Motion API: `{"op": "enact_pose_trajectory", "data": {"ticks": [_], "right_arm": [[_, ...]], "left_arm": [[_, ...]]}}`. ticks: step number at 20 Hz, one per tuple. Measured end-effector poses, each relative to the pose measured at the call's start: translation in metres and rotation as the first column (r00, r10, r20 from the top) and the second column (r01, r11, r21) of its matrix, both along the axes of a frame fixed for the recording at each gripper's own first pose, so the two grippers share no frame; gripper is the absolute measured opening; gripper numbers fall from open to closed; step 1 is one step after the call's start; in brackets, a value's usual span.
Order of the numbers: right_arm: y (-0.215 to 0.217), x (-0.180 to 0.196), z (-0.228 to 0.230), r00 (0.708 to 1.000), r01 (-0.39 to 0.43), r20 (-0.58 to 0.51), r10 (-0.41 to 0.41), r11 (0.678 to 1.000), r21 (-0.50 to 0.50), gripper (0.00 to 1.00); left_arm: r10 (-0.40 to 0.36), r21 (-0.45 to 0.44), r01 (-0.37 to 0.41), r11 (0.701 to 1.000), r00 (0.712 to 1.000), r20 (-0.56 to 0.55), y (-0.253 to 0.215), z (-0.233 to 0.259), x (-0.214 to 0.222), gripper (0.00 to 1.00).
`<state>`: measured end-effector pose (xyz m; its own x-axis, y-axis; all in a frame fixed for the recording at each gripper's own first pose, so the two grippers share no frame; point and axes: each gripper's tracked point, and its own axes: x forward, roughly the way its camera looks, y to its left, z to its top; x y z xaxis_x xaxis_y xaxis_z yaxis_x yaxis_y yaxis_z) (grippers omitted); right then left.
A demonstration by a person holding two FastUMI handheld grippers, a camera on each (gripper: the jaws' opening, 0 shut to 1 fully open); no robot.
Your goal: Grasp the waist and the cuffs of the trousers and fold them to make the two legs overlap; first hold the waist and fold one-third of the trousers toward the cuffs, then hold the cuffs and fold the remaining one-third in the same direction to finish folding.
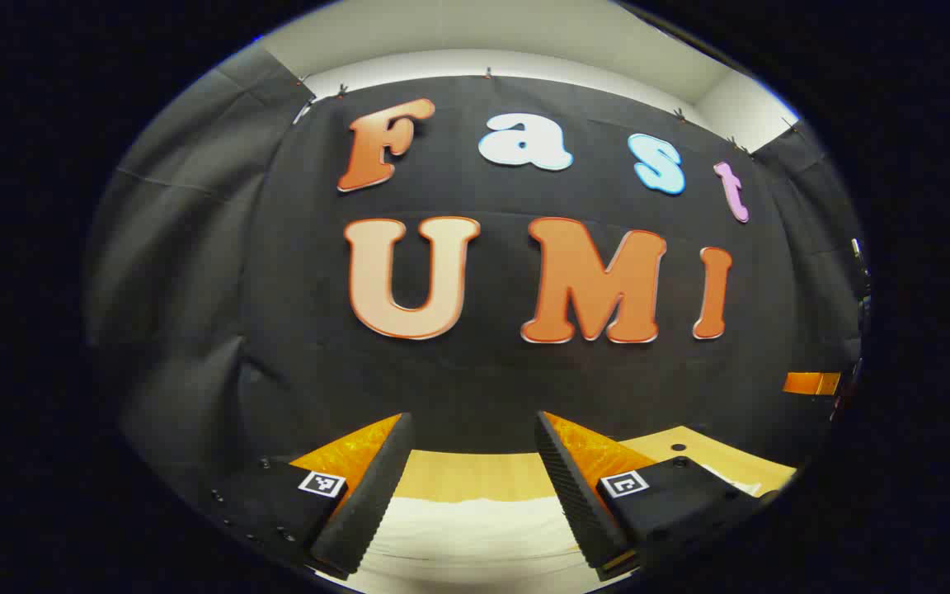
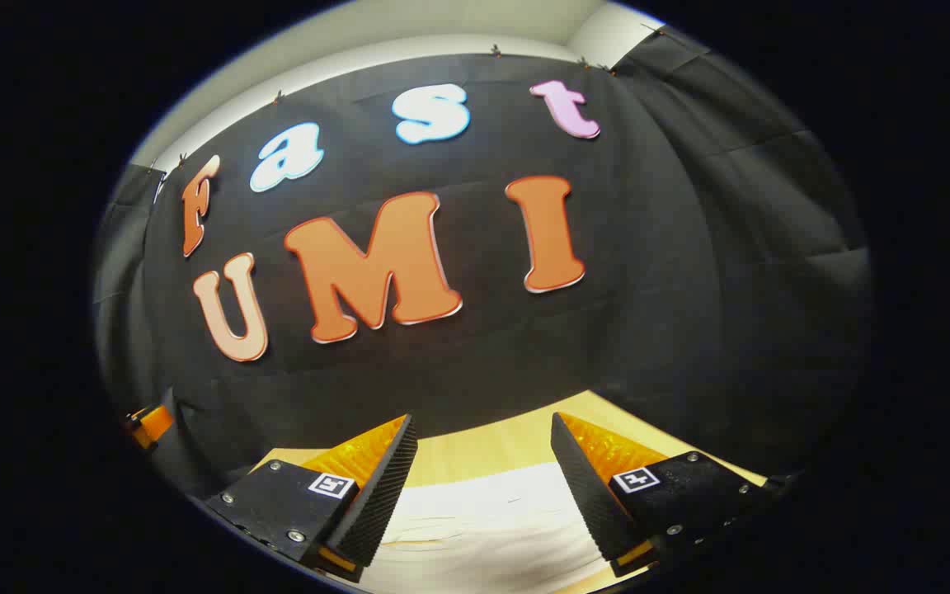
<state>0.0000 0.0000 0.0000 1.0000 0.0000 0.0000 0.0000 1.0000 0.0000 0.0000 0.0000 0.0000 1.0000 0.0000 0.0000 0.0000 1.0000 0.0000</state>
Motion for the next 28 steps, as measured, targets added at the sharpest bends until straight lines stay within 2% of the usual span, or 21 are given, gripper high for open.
{"op": "enact_pose_trajectory", "data": {"ticks": [2, 3, 6, 10, 13, 15, 21, 24, 28], "right_arm": [[0.030, -0.002, -0.014, 0.998, -0.031, -0.050, 0.031, 0.999, -0.009, 0.98], [0.040, -0.005, -0.017, 0.998, -0.033, -0.050, 0.033, 0.999, -0.015, 1.00], [0.061, -0.009, -0.022, 0.999, -0.024, -0.045, 0.021, 0.997, -0.074, 0.98], [0.057, -0.016, -0.018, 0.998, -0.014, -0.058, 0.011, 0.998, -0.061, 0.98], [0.035, -0.016, -0.007, 0.999, 0.019, -0.044, -0.022, 0.997, -0.069, 0.98], [0.024, -0.012, -0.009, 0.998, 0.013, -0.068, -0.017, 0.998, -0.059, 0.98], [0.001, -0.004, -0.004, 0.997, -0.004, -0.071, -0.006, 0.991, -0.130, 0.98], [-0.006, 0.000, -0.007, 0.996, -0.018, -0.086, 0.004, 0.988, -0.156, 0.98], [-0.021, 0.011, -0.026, 0.987, -0.020, -0.161, 0.006, 0.996, -0.086, 0.98]], "left_arm": [[0.037, 0.034, -0.037, 0.999, 0.999, 0.002, 0.041, 0.004, -0.006, 0.96], [0.038, 0.041, -0.038, 0.998, 0.999, -0.012, 0.055, 0.002, -0.011, 0.96], [0.040, 0.031, -0.038, 0.999, 0.998, -0.056, 0.082, -0.007, -0.015, 0.95], [0.070, 0.027, -0.068, 0.997, 0.992, -0.106, 0.098, -0.019, -0.009, 0.96], [0.083, 0.031, -0.081, 0.996, 0.992, -0.095, 0.096, -0.016, -0.005, 0.96], [0.090, 0.033, -0.087, 0.996, 0.992, -0.084, 0.088, -0.010, 0.002, 0.96], [0.073, -0.039, -0.077, 0.996, 0.992, -0.104, 0.055, -0.019, 0.013, 0.97], [0.091, -0.083, -0.101, 0.991, 0.989, -0.120, 0.053, -0.024, 0.016, 0.96], [0.113, -0.140, -0.134, 0.981, 0.983, -0.146, 0.054, -0.029, 0.021, 0.96]]}}
